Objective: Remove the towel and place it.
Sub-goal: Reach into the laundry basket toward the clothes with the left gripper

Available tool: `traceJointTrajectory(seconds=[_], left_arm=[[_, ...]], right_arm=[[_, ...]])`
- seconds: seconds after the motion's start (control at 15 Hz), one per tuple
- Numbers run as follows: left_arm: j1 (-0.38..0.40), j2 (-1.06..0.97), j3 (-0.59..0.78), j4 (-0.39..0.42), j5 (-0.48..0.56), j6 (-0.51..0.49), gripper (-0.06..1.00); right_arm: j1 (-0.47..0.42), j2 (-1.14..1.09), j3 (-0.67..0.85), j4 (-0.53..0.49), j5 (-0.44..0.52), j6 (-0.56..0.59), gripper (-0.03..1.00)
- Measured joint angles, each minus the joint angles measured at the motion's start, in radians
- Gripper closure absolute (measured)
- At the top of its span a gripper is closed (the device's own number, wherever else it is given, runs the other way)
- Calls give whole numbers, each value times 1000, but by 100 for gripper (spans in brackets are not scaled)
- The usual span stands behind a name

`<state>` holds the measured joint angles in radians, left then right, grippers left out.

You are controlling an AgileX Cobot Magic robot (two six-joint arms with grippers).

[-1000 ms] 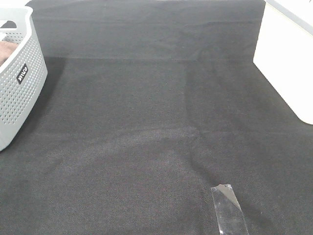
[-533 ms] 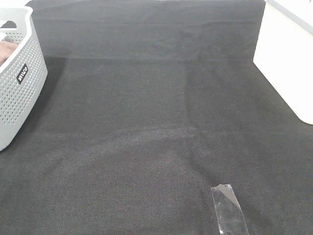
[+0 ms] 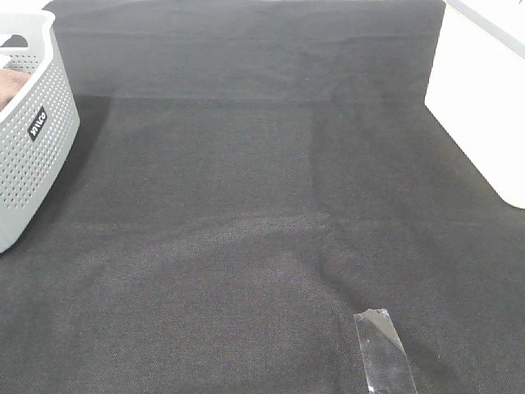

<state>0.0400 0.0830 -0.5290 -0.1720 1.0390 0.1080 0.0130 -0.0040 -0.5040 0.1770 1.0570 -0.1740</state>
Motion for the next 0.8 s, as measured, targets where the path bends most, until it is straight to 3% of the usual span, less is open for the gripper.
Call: traceJointTrajectory(seconds=[0.33, 0.47, 0.6, 0.8], left_arm=[[0, 413, -292, 51, 14, 315, -5], [0, 658, -493, 152, 38, 478, -5], [0, 872, -679, 312, 101, 610, -4], [0, 1139, -893, 548, 166, 712, -1]], right_arm=[[0, 0, 0, 0, 0, 0, 22], [0, 0, 0, 0, 0, 0, 22], [0, 0, 0, 0, 0, 0, 22], [0, 0, 0, 0, 0, 0, 22]])
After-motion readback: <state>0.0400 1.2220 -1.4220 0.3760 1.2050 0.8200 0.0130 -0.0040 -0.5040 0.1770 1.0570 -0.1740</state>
